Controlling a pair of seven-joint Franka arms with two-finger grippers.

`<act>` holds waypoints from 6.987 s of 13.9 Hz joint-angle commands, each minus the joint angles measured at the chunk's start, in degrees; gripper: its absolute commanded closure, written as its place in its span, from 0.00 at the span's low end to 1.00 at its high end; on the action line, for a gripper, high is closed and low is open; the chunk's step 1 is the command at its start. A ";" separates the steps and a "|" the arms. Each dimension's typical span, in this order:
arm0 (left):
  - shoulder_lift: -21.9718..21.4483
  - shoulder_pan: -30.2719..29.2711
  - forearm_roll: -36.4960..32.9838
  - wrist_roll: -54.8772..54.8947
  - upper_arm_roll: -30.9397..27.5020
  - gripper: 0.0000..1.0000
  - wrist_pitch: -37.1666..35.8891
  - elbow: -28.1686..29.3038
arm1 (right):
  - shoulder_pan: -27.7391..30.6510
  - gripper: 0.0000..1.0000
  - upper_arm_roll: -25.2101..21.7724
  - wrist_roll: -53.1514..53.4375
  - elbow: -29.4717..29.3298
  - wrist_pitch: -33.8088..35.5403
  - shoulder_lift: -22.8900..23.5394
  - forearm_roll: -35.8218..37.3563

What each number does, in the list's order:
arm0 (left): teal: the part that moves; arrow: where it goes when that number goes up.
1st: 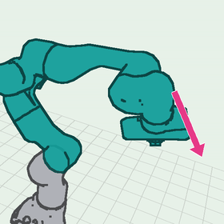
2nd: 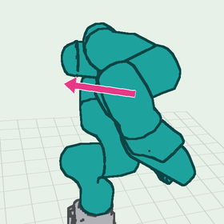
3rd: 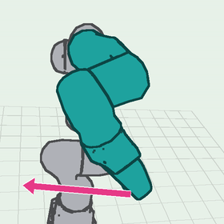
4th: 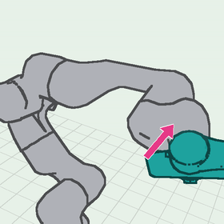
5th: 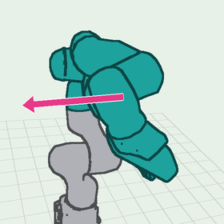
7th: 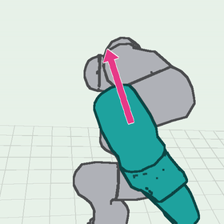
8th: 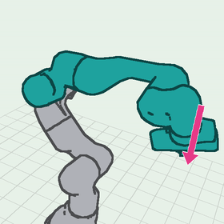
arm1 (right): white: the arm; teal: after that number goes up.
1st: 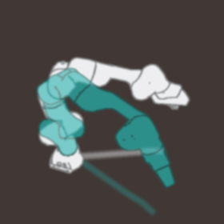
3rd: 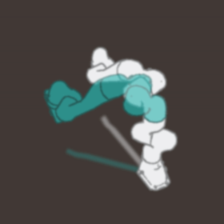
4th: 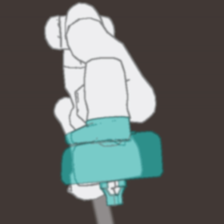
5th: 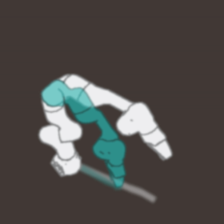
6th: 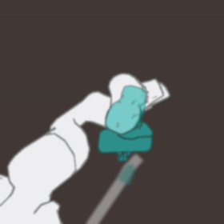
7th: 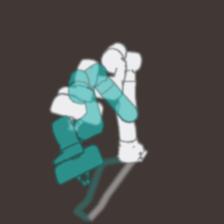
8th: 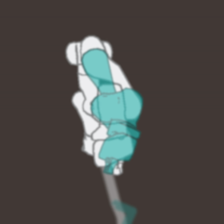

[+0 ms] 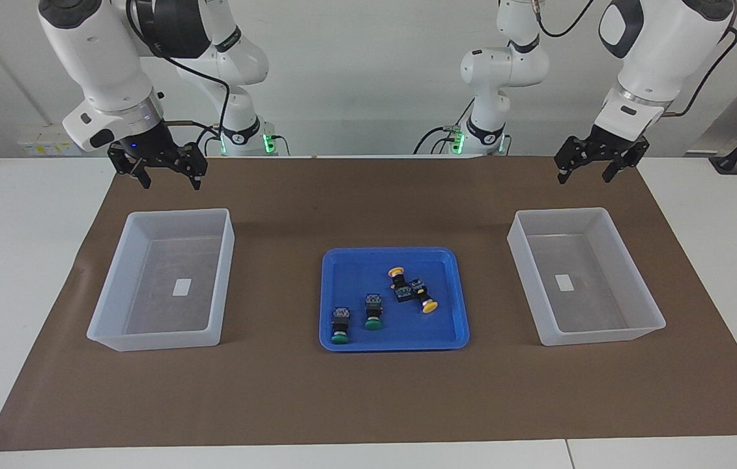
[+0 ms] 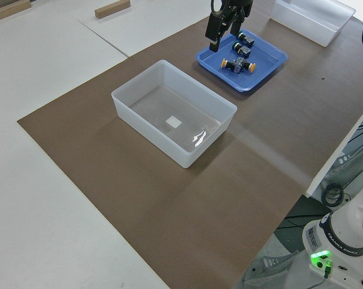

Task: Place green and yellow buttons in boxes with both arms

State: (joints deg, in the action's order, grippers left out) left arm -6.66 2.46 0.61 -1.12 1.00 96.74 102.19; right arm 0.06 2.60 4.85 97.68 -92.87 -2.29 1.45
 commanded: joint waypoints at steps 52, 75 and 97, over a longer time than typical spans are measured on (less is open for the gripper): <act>30.38 23.11 -0.70 -61.63 0.50 0.07 62.69 10.57 | -22.12 0.32 1.44 29.78 -12.25 -44.23 38.94 8.13; 31.97 22.76 -1.23 -61.02 0.14 1.00 55.96 4.53 | -12.65 1.00 1.27 22.68 8.10 -37.82 14.01 7.86; 18.00 2.74 4.21 -6.73 1.02 1.00 17.08 0.81 | 12.60 0.09 1.18 -5.11 23.96 -53.47 16.35 3.21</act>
State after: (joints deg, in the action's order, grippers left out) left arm 12.39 8.12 2.31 -13.72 1.43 115.85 102.03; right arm 12.07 3.29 1.25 122.05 -146.09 14.29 5.76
